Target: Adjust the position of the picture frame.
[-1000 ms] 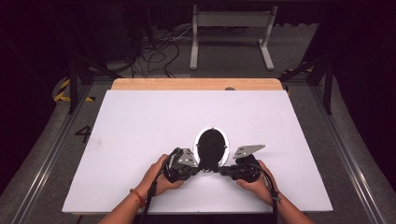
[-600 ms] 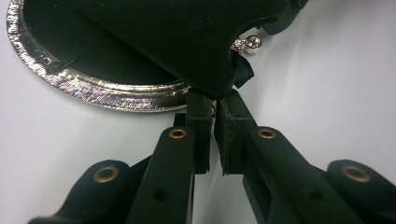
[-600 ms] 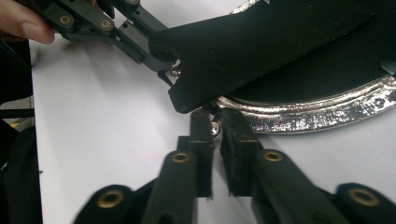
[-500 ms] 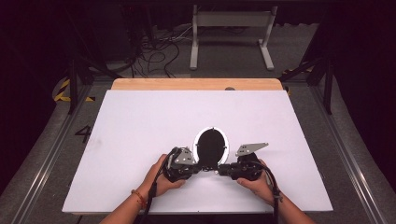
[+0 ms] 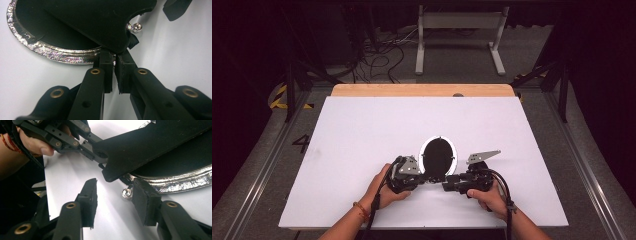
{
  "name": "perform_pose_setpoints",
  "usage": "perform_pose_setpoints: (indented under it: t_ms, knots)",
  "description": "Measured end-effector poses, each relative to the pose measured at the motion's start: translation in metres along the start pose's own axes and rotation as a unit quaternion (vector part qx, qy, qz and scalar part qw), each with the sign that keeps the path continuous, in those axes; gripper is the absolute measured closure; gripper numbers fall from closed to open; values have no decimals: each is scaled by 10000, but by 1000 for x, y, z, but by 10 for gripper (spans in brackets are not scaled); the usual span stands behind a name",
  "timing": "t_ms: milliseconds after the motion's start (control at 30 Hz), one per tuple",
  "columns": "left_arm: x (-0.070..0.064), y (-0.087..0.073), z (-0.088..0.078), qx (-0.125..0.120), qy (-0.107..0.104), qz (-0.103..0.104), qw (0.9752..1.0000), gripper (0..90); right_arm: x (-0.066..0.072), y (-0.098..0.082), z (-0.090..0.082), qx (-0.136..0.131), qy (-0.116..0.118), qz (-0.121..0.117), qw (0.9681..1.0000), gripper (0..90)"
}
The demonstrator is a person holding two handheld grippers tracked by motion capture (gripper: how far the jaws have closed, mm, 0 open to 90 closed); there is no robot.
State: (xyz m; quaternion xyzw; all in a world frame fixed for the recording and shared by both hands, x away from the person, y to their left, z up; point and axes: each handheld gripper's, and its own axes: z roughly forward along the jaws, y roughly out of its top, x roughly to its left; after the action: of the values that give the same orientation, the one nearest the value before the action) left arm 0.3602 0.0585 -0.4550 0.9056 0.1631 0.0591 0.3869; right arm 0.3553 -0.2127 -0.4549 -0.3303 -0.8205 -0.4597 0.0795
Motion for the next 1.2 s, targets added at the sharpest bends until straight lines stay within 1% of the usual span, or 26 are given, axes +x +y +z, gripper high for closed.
perform_pose_setpoints:
  t_ms: [67, 100, 167, 200, 300, 333, 367, 400, 433, 500, 533, 600, 633, 700, 800, 867, 933, 1033, 1200]
  knots:
    - [0, 0, 0, 7, 3, 3, 10000, 846, 0, 1, -1, -110, 44, 74, 9999, 492]
    - [0, 0, 0, 12, 10, 3, 10000, 844, -1, 2, -2, -192, 88, 116, 9997, 491]
    - [0, 0, 0, 13, -4, 15, 10000, 843, -1, 5, -4, -284, 71, 216, 9993, 457]
    - [1, 0, -1, 11, -3, 0, 10000, 843, -3, 5, -5, -360, 95, 287, 9989, 441]
    - [2, -1, 0, -20, -20, 4, 10000, 841, -7, 8, -6, -489, 145, 597, 9969, 431]
    - [1, -1, 0, -14, -20, 9, 10000, 842, -8, 8, -6, -519, 117, 676, 9963, 417]
    - [1, -1, 0, -9, -17, 6, 10000, 843, -9, 9, -5, -538, 59, 795, 9954, 412]
    - [1, -1, 0, -10, -16, 5, 10000, 843, -11, 9, -4, -580, 97, 951, 9937, 412]
    - [1, -1, 0, -10, -18, 4, 10000, 843, -13, 8, -3, -558, 180, 1081, 9924, 411]
    - [1, -1, 0, 4, -31, 0, 10000, 846, -17, 7, 0, -448, 134, 1228, 9913, 405]
    - [1, -1, 0, 6, -18, 10, 10000, 847, -21, 5, 2, -425, 167, 1372, 9895, 401]
    - [1, -1, 0, 5, -33, 11, 10000, 848, -24, 5, 4, -437, 282, 1532, 9868, 398]
    - [1, -1, 0, 2, -37, 11, 10000, 848, -25, 6, 5, -450, 276, 1561, 9863, 400]
    - [1, 0, 0, -10, -23, 41, 10000, 849, -24, 10, 8, -503, 376, 1551, 9859, 409]
    - [0, 0, 0, 10, -16, 42, 10000, 851, -20, 14, 16, -382, 445, 1462, 9875, 439]
    - [0, 0, 0, -2, -17, 45, 10000, 852, -20, 14, 21, -426, 543, 1539, 9857, 466]
    - [0, 0, 0, 0, -23, 43, 10000, 852, -21, 13, 22, -476, 533, 1549, 9853, 501]
    - [0, 0, 0, 1, -18, 37, 10000, 848, -23, 10, 22, -582, 596, 1598, 9836, 524]
    - [2, -2, -1, 52, -38, 24, 10000, 810, -22, 8, 22, -624, 545, 1485, 9854, 538]
